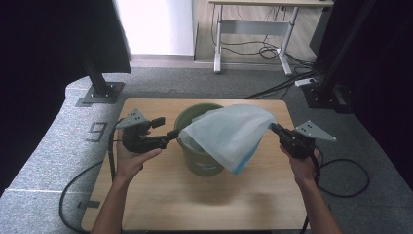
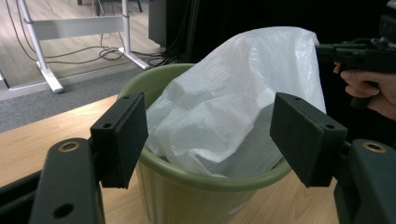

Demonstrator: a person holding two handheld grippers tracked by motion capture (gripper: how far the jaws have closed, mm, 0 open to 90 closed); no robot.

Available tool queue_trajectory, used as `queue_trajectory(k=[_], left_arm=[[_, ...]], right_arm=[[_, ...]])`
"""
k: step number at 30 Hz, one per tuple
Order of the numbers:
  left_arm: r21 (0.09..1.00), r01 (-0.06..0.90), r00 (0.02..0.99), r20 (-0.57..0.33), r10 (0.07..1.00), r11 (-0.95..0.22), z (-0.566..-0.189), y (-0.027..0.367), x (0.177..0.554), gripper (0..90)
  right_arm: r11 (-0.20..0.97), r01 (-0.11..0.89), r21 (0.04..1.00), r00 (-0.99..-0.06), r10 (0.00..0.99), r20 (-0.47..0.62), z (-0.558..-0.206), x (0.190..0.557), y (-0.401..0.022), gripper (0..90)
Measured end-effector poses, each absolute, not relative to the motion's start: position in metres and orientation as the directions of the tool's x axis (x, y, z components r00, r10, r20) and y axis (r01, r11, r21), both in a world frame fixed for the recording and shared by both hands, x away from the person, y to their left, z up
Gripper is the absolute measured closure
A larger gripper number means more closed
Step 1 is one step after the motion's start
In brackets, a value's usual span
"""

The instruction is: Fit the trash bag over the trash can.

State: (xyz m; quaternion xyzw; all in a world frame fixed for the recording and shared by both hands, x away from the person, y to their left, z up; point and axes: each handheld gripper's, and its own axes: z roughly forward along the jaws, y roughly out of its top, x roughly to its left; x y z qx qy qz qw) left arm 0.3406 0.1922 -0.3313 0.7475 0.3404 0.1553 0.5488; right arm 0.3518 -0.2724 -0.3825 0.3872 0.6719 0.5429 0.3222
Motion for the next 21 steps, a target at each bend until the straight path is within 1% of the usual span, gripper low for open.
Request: queue_trajectory(k=[5, 11, 12, 18, 21], left_arm=[[0.927, 0.337, 0.724, -0.144, 0.675, -0.164, -0.329, 0.185, 0.340, 27.8], [0.927, 0.311, 0.743, -0.098, 0.662, -0.212, -0.317, 0.155, 0.335, 29.2], [0.923, 0.311, 0.745, -0.087, 0.661, -0.228, -0.318, 0.147, 0.336, 29.3], [0.897, 0.342, 0.775, -0.100, 0.624, -0.281, -0.332, 0.115, 0.344, 28.6], [0.880, 0.359, 0.791, -0.110, 0.602, -0.311, -0.338, 0.099, 0.348, 24.8]], right_arm=[[0.114, 0.177, 0.978, -0.510, 0.860, -0.008, -0.386, 0.351, -0.265, 88.1], [0.142, 0.156, 0.978, -0.546, 0.837, -0.035, -0.382, 0.348, -0.244, 88.1], [0.146, 0.151, 0.978, -0.554, 0.831, -0.038, -0.382, 0.348, -0.240, 88.1], [0.147, 0.140, 0.979, -0.600, 0.799, -0.034, -0.382, 0.344, -0.218, 88.1], [0.152, 0.137, 0.979, -0.616, 0.787, -0.037, -0.382, 0.343, -0.209, 88.1]])
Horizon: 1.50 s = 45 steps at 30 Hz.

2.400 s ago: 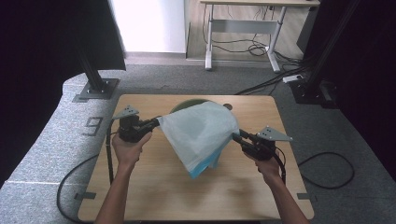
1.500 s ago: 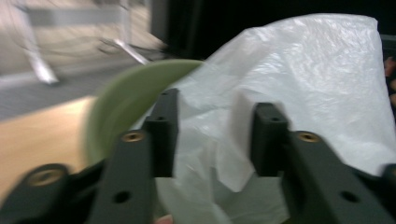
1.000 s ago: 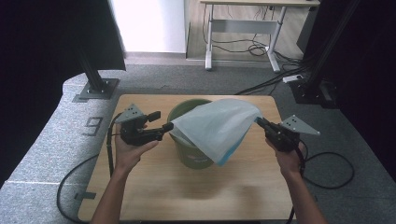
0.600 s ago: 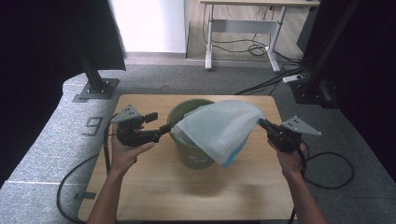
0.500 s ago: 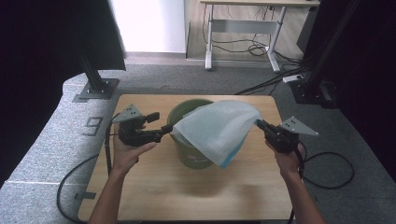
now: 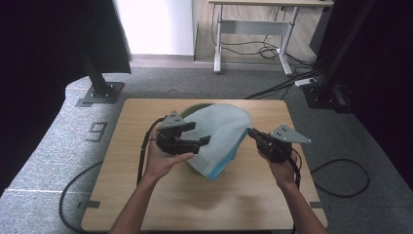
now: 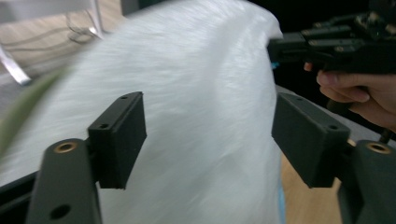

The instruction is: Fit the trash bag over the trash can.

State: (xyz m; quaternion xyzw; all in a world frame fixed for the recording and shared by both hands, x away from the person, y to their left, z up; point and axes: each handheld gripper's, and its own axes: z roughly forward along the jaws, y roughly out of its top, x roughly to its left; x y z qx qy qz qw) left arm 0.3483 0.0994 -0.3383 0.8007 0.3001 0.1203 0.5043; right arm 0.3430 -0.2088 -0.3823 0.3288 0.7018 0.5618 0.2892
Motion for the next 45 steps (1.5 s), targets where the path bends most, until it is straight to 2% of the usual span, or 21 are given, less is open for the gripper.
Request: queue_trajectory(k=[7, 15, 18, 25, 29, 35, 45], left_arm=[[0.867, 0.391, 0.782, -0.137, 0.608, -0.307, -0.347, 0.078, 0.358, 17.0], [0.848, 0.419, 0.757, -0.130, 0.640, -0.324, -0.357, 0.064, 0.367, 19.8], [0.845, 0.427, 0.758, -0.139, 0.637, -0.324, -0.359, 0.062, 0.370, 29.4], [0.858, 0.424, 0.753, -0.156, 0.640, -0.289, -0.358, 0.062, 0.371, 63.5], [0.868, 0.417, 0.763, -0.173, 0.623, -0.269, -0.357, 0.064, 0.372, 77.8], [0.883, 0.409, 0.793, -0.217, 0.569, -0.232, -0.357, 0.070, 0.376, 89.3], [0.895, 0.401, 0.797, -0.236, 0.556, -0.195, -0.354, 0.076, 0.376, 89.9]], right_arm=[[0.149, 0.137, 0.979, -0.628, 0.778, -0.030, -0.383, 0.345, -0.199, 88.1], [0.146, 0.133, 0.980, -0.641, 0.767, -0.027, -0.383, 0.344, -0.191, 88.1], [0.145, 0.132, 0.981, -0.642, 0.766, -0.027, -0.383, 0.344, -0.191, 88.1], [0.149, 0.130, 0.980, -0.643, 0.766, -0.031, -0.383, 0.344, -0.191, 88.1], [0.151, 0.129, 0.980, -0.639, 0.768, -0.034, -0.383, 0.344, -0.192, 87.9], [0.146, 0.119, 0.982, -0.628, 0.777, -0.039, -0.385, 0.340, -0.197, 83.0], [0.129, 0.108, 0.986, -0.636, 0.771, -0.031, -0.396, 0.315, -0.208, 75.9]])
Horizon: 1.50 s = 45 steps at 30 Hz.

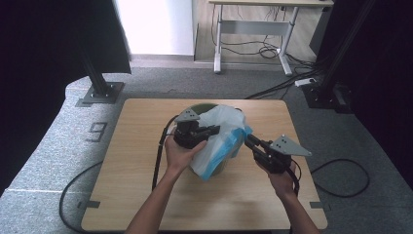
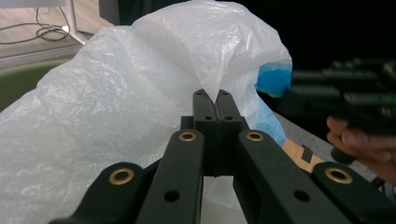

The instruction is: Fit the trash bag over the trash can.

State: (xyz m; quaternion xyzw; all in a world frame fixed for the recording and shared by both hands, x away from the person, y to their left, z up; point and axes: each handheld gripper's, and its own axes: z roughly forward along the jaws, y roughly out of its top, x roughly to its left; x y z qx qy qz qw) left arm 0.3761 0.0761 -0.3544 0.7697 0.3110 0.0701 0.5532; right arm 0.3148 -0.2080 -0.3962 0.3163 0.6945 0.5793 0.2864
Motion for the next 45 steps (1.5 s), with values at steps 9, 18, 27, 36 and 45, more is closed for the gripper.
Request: queue_trajectory(k=[9, 18, 27, 36, 45], left_arm=[[0.898, 0.397, 0.805, -0.243, 0.541, -0.188, -0.352, 0.076, 0.373, 89.9], [0.901, 0.397, 0.819, -0.261, 0.511, -0.176, -0.349, 0.079, 0.370, 89.9], [0.894, 0.407, 0.826, -0.274, 0.492, -0.185, -0.351, 0.074, 0.372, 89.9], [0.899, 0.403, 0.821, -0.273, 0.501, -0.171, -0.350, 0.076, 0.373, 89.9], [0.912, 0.388, 0.799, -0.260, 0.542, -0.135, -0.350, 0.087, 0.377, 89.9]], right_arm=[[0.138, 0.125, 0.982, -0.685, 0.728, -0.015, -0.410, 0.315, -0.197, 68.4], [0.064, 0.153, 0.986, -0.686, 0.725, 0.059, -0.412, 0.329, -0.194, 61.3], [0.023, 0.151, 0.988, -0.700, 0.708, 0.090, -0.411, 0.331, -0.187, 56.5], [0.021, 0.124, 0.992, -0.699, 0.711, 0.072, -0.405, 0.332, -0.186, 88.7], [0.062, 0.109, 0.992, -0.688, 0.725, 0.030, -0.408, 0.325, -0.191, 88.8]])
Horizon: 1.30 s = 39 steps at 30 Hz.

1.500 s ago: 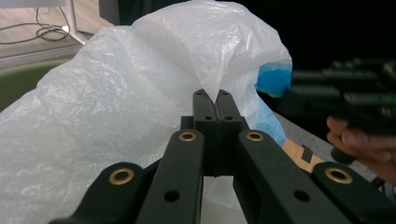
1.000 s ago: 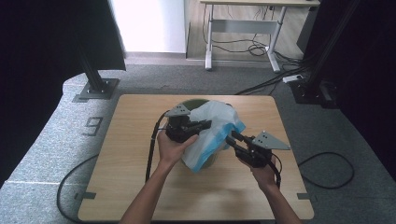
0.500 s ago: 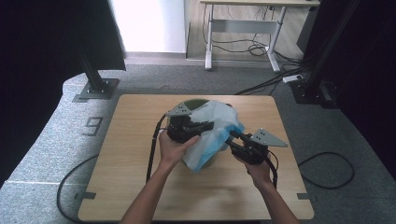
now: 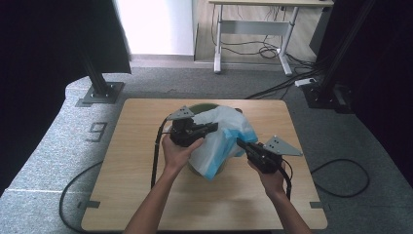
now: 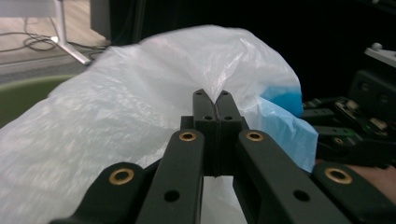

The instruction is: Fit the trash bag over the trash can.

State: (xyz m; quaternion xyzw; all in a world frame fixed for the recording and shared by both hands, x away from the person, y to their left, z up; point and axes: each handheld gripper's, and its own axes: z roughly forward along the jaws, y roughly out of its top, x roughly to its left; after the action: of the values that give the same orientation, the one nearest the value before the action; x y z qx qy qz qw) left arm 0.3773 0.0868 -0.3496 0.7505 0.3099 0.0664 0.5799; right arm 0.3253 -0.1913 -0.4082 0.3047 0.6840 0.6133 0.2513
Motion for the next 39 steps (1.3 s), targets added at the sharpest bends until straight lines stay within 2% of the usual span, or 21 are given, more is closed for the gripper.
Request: queue_trajectory(k=[7, 15, 19, 26, 29, 39], left_arm=[[0.918, 0.375, 0.771, -0.232, 0.593, -0.129, -0.350, 0.093, 0.380, 89.9], [0.923, 0.359, 0.749, -0.196, 0.633, -0.140, -0.349, 0.104, 0.382, 90.0], [0.930, 0.343, 0.738, -0.179, 0.650, -0.134, -0.346, 0.112, 0.380, 90.0], [0.940, 0.329, 0.714, -0.183, 0.676, -0.092, -0.344, 0.134, 0.376, 90.0], [0.939, 0.330, 0.700, -0.176, 0.692, -0.095, -0.344, 0.143, 0.376, 90.0], [0.941, 0.333, 0.673, -0.197, 0.713, -0.055, -0.347, 0.169, 0.374, 90.0]], right_arm=[[0.090, 0.099, 0.991, -0.676, 0.737, 0.001, -0.412, 0.319, -0.200, 88.8], [0.082, 0.112, 0.990, -0.675, 0.738, 0.015, -0.422, 0.316, -0.212, 88.7], [0.109, 0.091, 0.990, -0.680, 0.733, -0.018, -0.423, 0.311, -0.213, 88.7], [0.130, 0.073, 0.989, -0.674, 0.737, -0.047, -0.423, 0.303, -0.217, 88.7], [0.121, 0.090, 0.989, -0.660, 0.751, -0.031, -0.423, 0.307, -0.219, 88.7], [0.152, 0.069, 0.986, -0.608, 0.790, -0.079, -0.405, 0.329, -0.212, 88.6]])
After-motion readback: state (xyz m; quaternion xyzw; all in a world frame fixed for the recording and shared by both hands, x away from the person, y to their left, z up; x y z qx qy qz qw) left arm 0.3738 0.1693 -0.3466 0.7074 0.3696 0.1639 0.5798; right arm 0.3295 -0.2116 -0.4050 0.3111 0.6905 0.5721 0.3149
